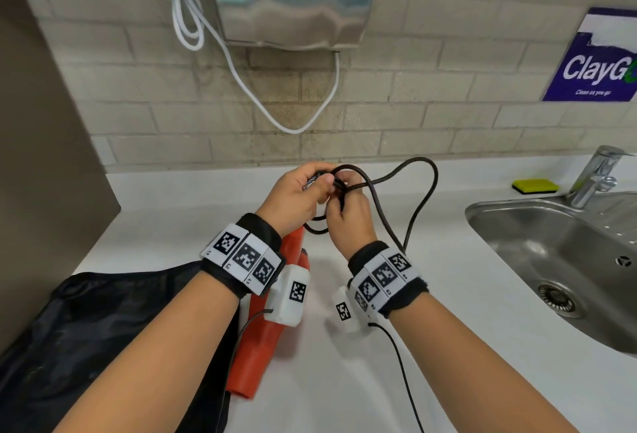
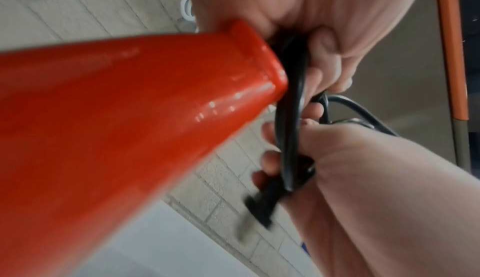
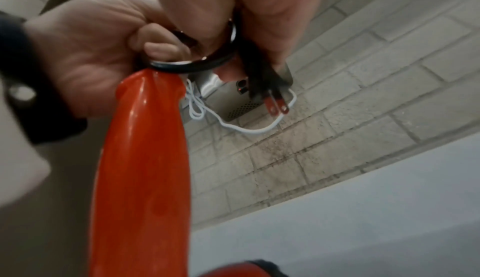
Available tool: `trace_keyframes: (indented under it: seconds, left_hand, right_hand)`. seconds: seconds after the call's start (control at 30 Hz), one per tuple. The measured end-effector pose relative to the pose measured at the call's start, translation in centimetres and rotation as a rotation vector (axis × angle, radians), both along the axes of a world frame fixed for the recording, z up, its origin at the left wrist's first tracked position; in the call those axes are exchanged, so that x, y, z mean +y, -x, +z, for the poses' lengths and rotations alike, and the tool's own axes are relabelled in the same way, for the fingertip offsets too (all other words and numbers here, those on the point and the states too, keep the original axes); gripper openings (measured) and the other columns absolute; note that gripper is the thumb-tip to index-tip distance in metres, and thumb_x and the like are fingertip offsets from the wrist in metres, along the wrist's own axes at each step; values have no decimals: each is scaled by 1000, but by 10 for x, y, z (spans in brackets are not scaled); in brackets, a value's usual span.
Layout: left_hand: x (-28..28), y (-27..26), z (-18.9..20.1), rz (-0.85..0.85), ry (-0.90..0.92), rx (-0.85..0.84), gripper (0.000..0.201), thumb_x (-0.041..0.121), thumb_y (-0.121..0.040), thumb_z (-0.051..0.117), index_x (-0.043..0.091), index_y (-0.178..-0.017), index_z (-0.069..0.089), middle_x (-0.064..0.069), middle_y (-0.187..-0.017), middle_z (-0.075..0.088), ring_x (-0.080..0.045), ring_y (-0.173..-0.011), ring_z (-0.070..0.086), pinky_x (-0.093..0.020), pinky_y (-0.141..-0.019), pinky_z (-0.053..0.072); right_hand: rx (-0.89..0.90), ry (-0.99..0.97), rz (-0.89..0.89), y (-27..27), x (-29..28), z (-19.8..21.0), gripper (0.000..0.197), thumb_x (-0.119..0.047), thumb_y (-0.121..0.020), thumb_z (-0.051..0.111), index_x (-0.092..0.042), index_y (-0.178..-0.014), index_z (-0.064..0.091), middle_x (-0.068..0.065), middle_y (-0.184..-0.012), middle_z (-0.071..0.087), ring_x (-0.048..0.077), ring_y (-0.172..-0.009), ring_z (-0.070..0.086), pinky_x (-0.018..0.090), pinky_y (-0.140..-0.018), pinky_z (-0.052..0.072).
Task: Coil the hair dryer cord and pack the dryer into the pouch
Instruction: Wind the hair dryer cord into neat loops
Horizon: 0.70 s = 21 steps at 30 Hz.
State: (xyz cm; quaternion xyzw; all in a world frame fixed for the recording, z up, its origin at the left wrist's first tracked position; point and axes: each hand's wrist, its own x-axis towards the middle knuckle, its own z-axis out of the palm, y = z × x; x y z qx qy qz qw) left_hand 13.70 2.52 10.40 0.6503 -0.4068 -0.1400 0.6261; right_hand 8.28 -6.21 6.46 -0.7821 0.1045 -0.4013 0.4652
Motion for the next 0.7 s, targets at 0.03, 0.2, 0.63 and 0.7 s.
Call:
trace_keyframes:
  seconds: [0.03, 0.2, 0.63, 0.7]
  left_hand:
    - [1, -3, -1, 12, 1, 9, 17, 8, -95, 41, 14, -102, 55, 2, -69, 52, 2, -35, 43, -8, -41, 34]
    - [5, -16, -4, 52, 21, 83, 14, 18, -97, 39, 18, -92, 51, 3, -76, 51, -2, -30, 33, -15, -37, 32]
    - [8, -14, -2, 25, -15, -5, 21, 19, -99, 35, 19, -100, 56, 5, -71, 44, -3, -33, 34, -15, -40, 34]
    - [6, -12, -3, 2, -25, 3, 20, 19, -99, 34, 19, -99, 54, 5, -72, 45, -3, -33, 34, -15, -39, 33]
  right_hand:
    - [62, 48, 29, 3, -3, -6, 19, -6, -92, 39, -14, -109, 44, -4, -83, 53, 9, -72, 52, 18, -68, 42]
    - [354, 260, 102, 18, -27, -35, 24, -29, -96, 35, -12, -101, 52, -1, -66, 50, 23, -62, 47, 26, -62, 39]
    - [717, 82, -27, 15, -48, -53, 36, -12, -91, 44, -22, -126, 49, 5, -118, 55, 14, -93, 57, 25, -83, 41]
    - [565, -21, 147, 13, -32, -28, 42, -6, -91, 44, -26, -128, 47, 1, -104, 54, 11, -77, 54, 21, -71, 38]
